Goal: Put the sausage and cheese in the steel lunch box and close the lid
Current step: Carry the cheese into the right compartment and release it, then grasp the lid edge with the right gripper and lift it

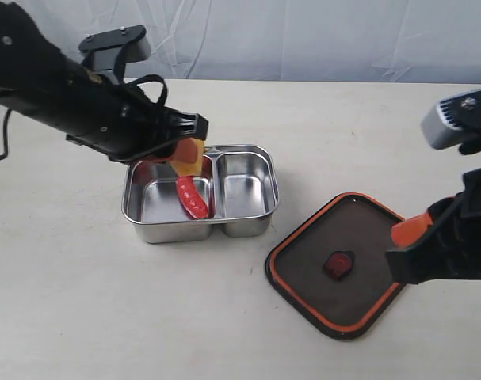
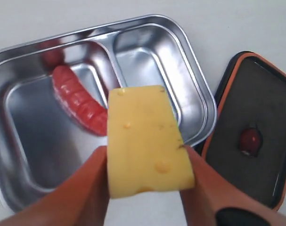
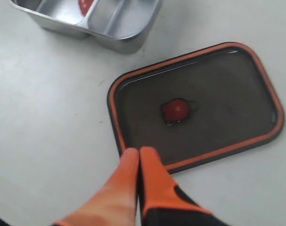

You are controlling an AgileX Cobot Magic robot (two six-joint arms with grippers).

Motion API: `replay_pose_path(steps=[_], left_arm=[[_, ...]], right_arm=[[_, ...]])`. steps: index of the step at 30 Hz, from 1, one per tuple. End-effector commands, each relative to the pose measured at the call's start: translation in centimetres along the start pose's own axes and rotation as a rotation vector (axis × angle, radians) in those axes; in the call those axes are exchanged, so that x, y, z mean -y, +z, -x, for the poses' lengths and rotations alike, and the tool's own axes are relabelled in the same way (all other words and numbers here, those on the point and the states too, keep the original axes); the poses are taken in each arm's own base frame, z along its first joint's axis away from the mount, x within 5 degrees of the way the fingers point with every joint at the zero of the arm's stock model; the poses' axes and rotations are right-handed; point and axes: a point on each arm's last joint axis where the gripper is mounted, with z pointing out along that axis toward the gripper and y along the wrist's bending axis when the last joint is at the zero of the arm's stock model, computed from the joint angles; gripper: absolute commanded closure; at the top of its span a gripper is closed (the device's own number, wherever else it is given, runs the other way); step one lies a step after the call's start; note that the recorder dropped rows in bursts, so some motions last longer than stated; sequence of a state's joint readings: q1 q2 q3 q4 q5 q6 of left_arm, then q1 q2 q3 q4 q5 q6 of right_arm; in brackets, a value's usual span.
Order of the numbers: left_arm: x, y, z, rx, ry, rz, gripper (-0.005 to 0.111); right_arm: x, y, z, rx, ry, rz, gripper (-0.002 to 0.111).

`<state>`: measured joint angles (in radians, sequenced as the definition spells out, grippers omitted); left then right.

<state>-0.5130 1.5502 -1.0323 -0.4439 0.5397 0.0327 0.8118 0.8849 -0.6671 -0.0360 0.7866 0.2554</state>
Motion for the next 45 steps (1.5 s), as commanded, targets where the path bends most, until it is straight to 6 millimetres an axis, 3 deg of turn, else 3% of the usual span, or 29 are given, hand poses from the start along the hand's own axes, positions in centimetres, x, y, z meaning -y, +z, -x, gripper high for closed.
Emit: replay_pose_path(steps=[1,9,13,19,23,29,34,39,45], left_arm=[[0.7,2.9,1.9,0.009,0.014,-0.086,0.107],[1.4,7.5,3.4,-0.037,0.012,-0.135,0.107],[2.0,8.5,3.3,-0.058,0.049,-0.145,0.104],[2.1,8.7,3.4,-0.063,0.059,-0.146,0.066],[2.1,8.7,3.4,-0.065,0.059,-0.146,0.052],[2.1,8.6,2.9,-0.113,0.077,-0.154,0.057],[2.3,7.4,3.0,-0.122,0.156,-0.133,0.106],[2.8,4.4,3.1,-0.132,0.263,-0.119,0.107],[2.9,0.1,1.9,-0.092,0.333,-0.098,0.107]], right_arm=[[1.3,-2.2,-0.9,0.044,0.023,-0.1,0.108],[2.8,-5.3,-3.4,0.028,0.038,-0.206,0.108],[3.5,-6.3,-4.4,0.026,0.071,-0.256,0.108],[3.8,-7.3,-5.2,0.059,0.104,-0.258,0.108],[3.8,-7.4,-5.2,0.066,0.117,-0.256,0.108],[3.8,-7.4,-4.8,0.117,0.174,-0.249,0.108],[4.1,-6.9,-4.1,0.131,0.234,-0.3,0.108],[4.2,-5.2,-3.0,0.071,0.255,-0.368,0.104],[4.2,-2.1,-0.6,0.076,0.258,-0.45,0.077]])
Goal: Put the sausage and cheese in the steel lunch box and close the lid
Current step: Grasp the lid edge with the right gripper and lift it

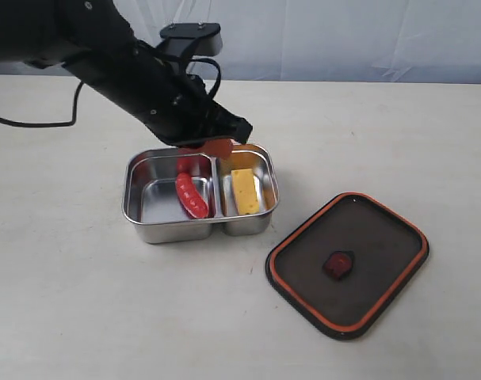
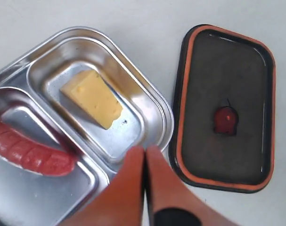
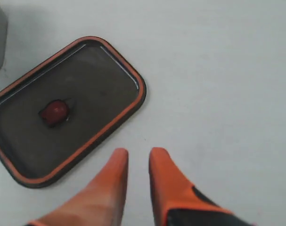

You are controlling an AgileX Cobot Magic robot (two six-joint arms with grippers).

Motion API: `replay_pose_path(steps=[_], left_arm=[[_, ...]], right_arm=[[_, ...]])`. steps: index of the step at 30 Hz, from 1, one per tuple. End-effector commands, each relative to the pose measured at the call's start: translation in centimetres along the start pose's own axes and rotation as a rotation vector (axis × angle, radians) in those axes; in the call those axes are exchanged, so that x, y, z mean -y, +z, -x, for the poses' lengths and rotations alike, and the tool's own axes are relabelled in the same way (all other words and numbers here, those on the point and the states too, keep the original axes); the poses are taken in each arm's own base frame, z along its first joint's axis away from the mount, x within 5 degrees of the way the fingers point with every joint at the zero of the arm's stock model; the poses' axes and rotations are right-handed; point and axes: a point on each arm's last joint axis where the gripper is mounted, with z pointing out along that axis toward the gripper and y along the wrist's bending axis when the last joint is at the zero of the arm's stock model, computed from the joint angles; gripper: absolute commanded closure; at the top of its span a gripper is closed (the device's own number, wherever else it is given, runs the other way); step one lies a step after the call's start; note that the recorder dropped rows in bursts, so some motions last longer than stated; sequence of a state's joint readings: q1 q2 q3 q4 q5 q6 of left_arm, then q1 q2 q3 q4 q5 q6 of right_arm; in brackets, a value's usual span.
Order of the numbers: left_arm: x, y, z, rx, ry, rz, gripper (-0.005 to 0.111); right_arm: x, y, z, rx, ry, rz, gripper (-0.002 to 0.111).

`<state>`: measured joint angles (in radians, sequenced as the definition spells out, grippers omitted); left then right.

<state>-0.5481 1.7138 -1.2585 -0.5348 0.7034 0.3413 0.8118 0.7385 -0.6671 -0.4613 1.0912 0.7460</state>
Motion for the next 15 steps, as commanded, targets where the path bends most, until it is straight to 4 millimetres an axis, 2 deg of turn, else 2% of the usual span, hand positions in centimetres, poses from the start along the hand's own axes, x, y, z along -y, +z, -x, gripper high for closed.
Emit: replay_pose_path(steps=[1,5,9,14,15], left_arm=[[0.7,-2.9,-1.6,0.008,0.061,0.028,0.107],[0.8,-4.4,-4.5,-0.007,0.075,0.049,0.107],[0.9,-5.7,-7.3,0.002,0.08,0.063,0.107],[1.0,-7.0,-10.1,0.014,0.081,0.07,0.107],[1.1,-7.5,-10.8,0.014,0.083,0.067,0.107]], right_arm=[[-1.2,2.2,1.8,0.062,0.012,-0.071,0.073],[-2.4,5.1,2.9,0.055,0.045,-0.117,0.074],[-2.6,8.3,3.6,-0.015,0.115,-0.11,0.074],[-0.9,12.7,4.0,-0.124,0.147,-0.143,0.074],[-0.1,14.3,4.0,-0.182,0.157,-0.144,0.074]])
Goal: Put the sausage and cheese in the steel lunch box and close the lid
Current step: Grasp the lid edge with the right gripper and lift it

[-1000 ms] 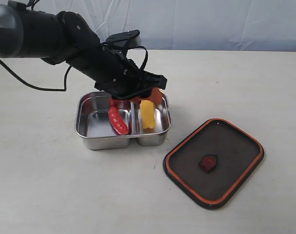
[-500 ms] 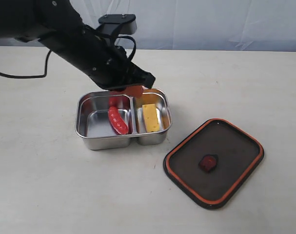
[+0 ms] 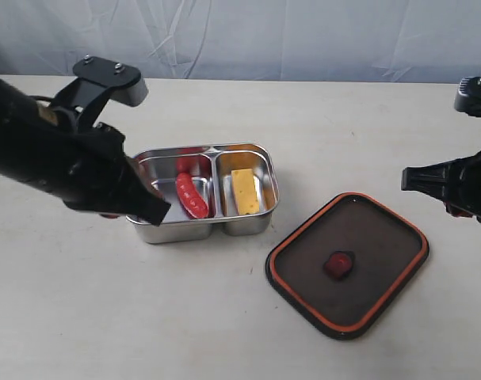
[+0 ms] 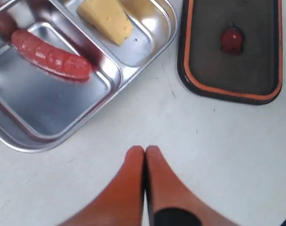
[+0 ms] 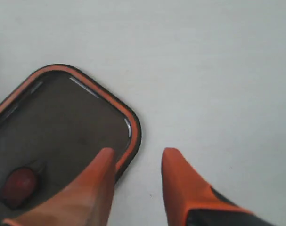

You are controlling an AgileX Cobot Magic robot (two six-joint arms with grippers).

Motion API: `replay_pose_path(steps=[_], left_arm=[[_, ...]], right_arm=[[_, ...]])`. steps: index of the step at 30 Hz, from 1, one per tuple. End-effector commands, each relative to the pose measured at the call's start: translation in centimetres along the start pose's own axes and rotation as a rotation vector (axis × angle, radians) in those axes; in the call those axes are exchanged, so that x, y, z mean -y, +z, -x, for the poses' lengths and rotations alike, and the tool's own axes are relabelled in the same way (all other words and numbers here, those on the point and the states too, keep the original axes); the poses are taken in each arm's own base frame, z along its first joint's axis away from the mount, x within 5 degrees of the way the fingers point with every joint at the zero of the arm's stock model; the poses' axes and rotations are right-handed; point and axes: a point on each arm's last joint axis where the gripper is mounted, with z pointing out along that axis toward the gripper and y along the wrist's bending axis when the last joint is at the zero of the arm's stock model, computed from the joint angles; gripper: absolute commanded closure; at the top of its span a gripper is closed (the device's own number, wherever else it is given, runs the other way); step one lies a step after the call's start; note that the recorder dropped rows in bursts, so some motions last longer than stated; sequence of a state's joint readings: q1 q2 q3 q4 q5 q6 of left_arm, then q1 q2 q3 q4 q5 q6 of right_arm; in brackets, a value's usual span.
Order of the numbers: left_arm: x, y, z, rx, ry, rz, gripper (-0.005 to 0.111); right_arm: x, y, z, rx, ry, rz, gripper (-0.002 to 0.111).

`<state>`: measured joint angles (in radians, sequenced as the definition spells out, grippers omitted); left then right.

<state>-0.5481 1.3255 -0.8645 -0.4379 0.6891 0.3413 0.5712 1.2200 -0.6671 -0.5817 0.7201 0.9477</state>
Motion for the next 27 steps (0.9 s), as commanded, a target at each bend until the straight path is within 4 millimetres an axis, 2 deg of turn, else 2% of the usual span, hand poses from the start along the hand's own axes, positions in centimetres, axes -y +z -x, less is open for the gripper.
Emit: replay_pose_path(steps=[1,4,9,14,22,24,25,27], left_arm=[[0.4,-1.4,-2.0,0.03,0.011,0.004,0.107],[0.6,-2.3,-2.6,0.059,0.018,0.005,0.107],[0.6,-2.3,-2.8,0.075,0.019,0.012,0.107],[0.6,-2.3,-2.8,0.076,0.019,0.012,0.107],[0.5,-2.3,-2.8,0.077,0.024,0.015,0.107],[0.5,-2.3,-2.8,0.077,0.024,0.015,0.107],[0.5,-2.3,-2.8,0.077,0.024,0.015,0.107],[0.5,-2.3,-2.8,0.077,0.024,0.015,0.107]], right_arm=[[1.3,4.3,0.8,-0.122,0.005,-0.008,0.074],[1.4,7.2,1.4,-0.241,-0.013,0.041,0.074],[0.4,10.0,2.4,-0.293,-0.023,0.051,0.074],[-0.4,13.0,1.6,-0.368,-0.041,0.06,0.074],[-0.7,15.4,0.2,-0.432,-0.056,0.046,0.074],[-0.7,15.6,0.0,-0.447,-0.058,0.041,0.08],[-0.6,15.6,0.0,-0.449,-0.069,0.036,0.093],[-0.5,15.6,-0.1,-0.457,-0.09,0.025,0.108]])
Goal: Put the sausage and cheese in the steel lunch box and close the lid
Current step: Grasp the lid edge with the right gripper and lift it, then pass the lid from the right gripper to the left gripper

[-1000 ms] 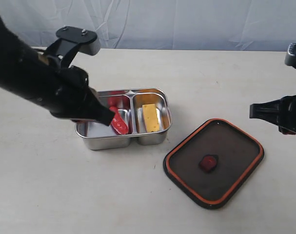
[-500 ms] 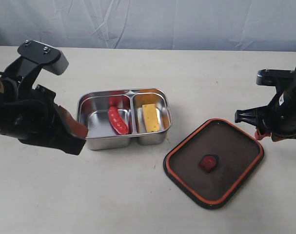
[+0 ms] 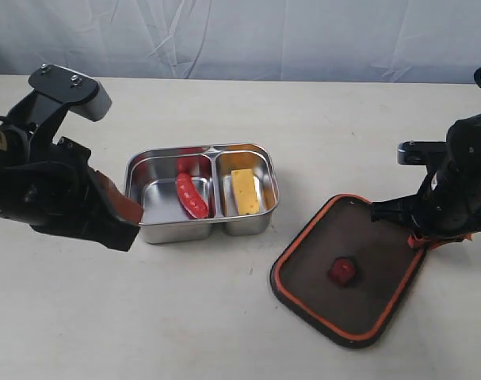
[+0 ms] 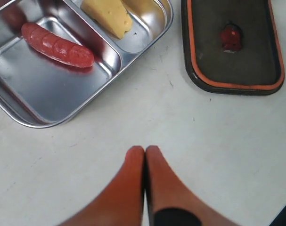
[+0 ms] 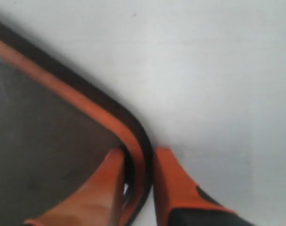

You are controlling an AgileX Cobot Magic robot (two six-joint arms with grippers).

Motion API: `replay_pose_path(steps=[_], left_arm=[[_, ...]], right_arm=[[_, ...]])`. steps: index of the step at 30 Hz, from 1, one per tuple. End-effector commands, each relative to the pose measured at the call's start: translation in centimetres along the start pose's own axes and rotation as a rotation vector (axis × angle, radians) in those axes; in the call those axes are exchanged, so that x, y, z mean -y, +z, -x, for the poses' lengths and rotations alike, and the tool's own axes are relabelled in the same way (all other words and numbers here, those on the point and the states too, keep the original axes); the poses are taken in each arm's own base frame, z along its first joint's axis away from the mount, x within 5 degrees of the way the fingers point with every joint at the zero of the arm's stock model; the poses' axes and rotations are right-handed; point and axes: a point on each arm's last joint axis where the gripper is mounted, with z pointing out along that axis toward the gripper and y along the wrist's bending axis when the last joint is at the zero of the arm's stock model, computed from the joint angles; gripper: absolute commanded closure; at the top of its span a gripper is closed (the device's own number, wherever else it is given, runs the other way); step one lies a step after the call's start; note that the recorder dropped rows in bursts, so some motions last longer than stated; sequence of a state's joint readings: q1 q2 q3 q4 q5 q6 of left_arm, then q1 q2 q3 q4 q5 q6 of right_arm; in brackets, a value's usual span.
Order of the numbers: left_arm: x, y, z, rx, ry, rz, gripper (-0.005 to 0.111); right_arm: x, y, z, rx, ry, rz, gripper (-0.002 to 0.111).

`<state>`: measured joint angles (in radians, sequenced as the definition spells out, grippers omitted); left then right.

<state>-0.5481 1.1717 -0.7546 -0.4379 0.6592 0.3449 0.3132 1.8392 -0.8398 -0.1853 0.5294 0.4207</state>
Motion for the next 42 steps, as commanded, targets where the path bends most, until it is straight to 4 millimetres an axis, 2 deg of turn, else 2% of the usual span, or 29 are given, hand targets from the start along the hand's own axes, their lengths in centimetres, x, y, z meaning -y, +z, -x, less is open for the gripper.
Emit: replay_pose_path(steps=[1,3,6,11,15,27,42], left_arm=[[0.0,-0.1,-0.1,0.007,0.006,0.003,0.107],[0.2,-0.1,-0.1,0.003,-0.019,-0.019,0.107],[0.6,-0.1,-0.2,-0.009,-0.067,-0.065,0.098],[1.0,-0.1,-0.1,0.002,-0.122,-0.108,0.065],[1.3,-0.2,0.4,0.045,-0.185,-0.144,0.052],[1.6,-0.3,0.7,0.08,-0.222,-0.181,0.05],[2.1,-0.4,0.9,0.094,-0.22,-0.24,0.05]], right_arm=[[0.3,0.7,-0.4,-0.04,-0.028,-0.028,0.108],[0.5,0.6,-0.5,-0.052,-0.039,-0.042,0.108],[0.5,0.1,-0.5,-0.045,-0.037,-0.042,0.108],[0.6,-2.3,-0.1,0.033,-0.049,-0.022,0.108],[0.8,-4.0,0.1,0.093,-0.043,-0.008,0.108],[0.8,-6.5,0.0,0.167,-0.071,0.031,0.109],[-1.6,-9.5,-0.4,0.269,-0.22,0.331,0.109]])
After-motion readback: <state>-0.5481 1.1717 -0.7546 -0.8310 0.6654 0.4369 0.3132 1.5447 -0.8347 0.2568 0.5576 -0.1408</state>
